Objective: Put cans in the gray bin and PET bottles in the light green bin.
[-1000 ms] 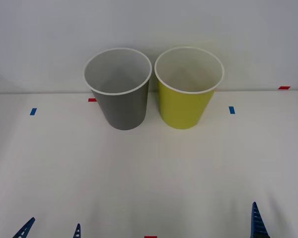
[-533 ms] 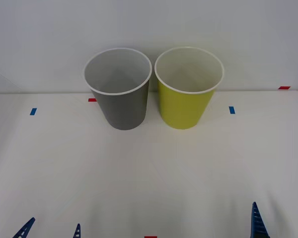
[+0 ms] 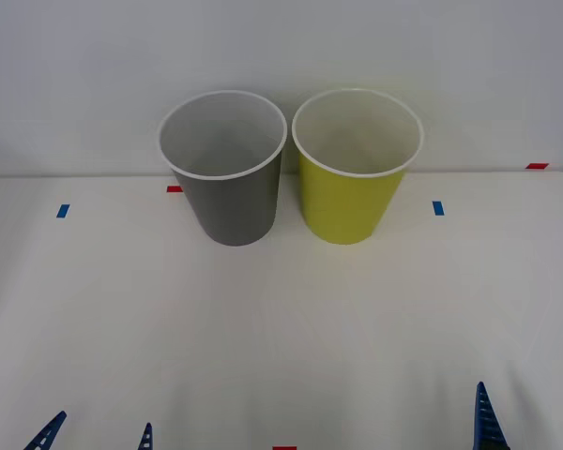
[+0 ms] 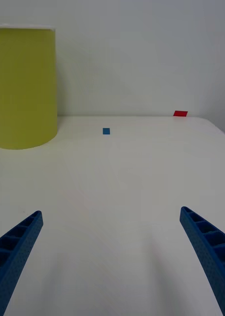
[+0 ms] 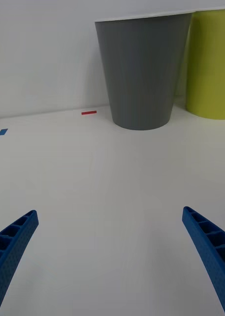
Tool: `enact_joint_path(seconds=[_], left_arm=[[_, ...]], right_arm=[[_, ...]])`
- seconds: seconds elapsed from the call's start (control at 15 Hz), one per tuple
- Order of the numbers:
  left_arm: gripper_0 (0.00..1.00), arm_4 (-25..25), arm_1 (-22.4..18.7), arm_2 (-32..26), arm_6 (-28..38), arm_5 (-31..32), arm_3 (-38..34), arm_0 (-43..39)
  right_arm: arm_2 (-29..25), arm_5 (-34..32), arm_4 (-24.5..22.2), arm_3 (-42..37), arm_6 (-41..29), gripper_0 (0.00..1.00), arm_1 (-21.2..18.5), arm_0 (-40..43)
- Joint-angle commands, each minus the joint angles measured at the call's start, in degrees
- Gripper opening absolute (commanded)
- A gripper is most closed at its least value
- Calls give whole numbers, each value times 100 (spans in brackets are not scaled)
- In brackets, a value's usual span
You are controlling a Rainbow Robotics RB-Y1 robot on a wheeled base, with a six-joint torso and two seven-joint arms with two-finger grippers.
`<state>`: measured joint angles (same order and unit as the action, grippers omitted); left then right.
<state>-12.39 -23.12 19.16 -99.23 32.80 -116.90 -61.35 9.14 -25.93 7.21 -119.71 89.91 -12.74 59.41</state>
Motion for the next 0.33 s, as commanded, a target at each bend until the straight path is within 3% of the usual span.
enact_joint_path(seconds=[0.07,0.33], left_arm=[[100,0,0,0,0,-1,0,0],[100,0,0,0,0,-1,0,0]], right_arm=[[0,0,0,0,0,96,0,0],[0,0,0,0,0,97,0,0]])
